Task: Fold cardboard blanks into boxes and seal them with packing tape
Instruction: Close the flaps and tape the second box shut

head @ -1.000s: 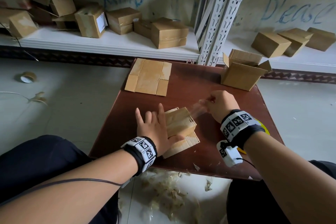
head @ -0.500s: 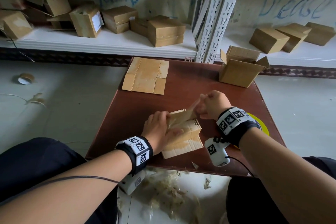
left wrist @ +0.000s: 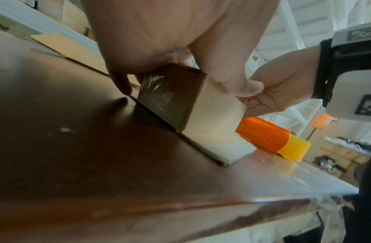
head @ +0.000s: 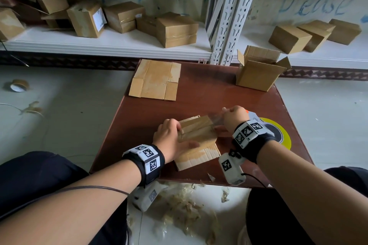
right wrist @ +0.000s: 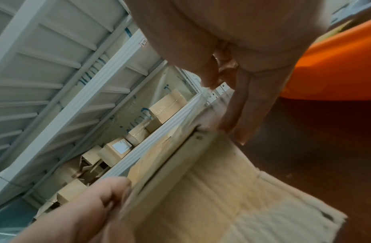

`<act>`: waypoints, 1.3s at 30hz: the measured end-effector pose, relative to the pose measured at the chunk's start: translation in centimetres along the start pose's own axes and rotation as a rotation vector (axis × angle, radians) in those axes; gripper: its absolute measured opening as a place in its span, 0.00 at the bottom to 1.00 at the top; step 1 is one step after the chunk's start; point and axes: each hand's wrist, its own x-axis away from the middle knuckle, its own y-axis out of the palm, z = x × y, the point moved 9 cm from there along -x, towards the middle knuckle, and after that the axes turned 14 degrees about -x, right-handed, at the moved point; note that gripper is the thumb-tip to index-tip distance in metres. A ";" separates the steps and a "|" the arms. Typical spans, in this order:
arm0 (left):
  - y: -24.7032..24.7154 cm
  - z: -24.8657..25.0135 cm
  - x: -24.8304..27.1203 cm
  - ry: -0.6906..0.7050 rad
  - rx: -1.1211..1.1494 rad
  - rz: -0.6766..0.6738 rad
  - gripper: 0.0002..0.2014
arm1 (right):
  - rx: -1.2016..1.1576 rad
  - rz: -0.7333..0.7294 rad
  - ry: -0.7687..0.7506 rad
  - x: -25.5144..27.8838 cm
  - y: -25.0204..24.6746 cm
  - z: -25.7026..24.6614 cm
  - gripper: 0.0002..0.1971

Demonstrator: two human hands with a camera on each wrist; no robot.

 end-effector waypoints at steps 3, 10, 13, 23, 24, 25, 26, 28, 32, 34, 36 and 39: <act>0.2 0.2 0.2 0.041 -0.106 -0.014 0.49 | 0.023 -0.002 0.001 -0.3 0.0 0.8 0.13; 0.3 0.4 0.2 0.086 -0.200 0.013 0.49 | 0.003 -0.004 -0.007 0.0 0.1 1.0 0.15; 0.1 0.5 0.4 0.096 -0.213 0.040 0.48 | 0.012 0.002 -0.025 -0.1 0.2 1.0 0.16; 0.3 0.5 0.4 0.078 -0.216 0.010 0.63 | 0.026 0.024 -0.013 -0.7 0.2 1.6 0.15; 0.2 0.5 0.4 0.078 -0.230 0.024 0.58 | 0.055 0.028 -0.032 -0.7 0.2 1.1 0.14; 0.1 0.6 0.4 0.078 -0.253 0.035 0.54 | 0.108 0.045 -0.067 -0.7 0.0 0.3 0.14; 0.0 0.6 0.4 0.082 -0.295 0.036 0.51 | 0.157 0.069 -0.105 -0.5 -0.3 -0.8 0.14; 0.3 0.8 0.4 0.106 -0.417 0.024 0.54 | 0.196 0.110 -0.204 0.5 -0.8 -3.4 0.13; 0.5 1.0 0.5 0.107 -0.490 0.095 0.63 | 0.354 0.085 -0.502 5.3 -0.2 -8.5 0.14; 0.6 1.2 0.6 0.097 -0.454 0.105 0.65 | 0.380 0.083 -0.597 7.7 0.2 -9.7 0.16; 0.5 1.3 0.7 0.071 -0.453 0.107 0.66 | 0.356 0.065 -0.675 9.9 0.6 -10.6 0.18; 0.9 1.3 0.6 0.060 -0.482 0.079 0.67 | 0.316 -0.019 -0.776 12.5 1.4 -11.6 0.18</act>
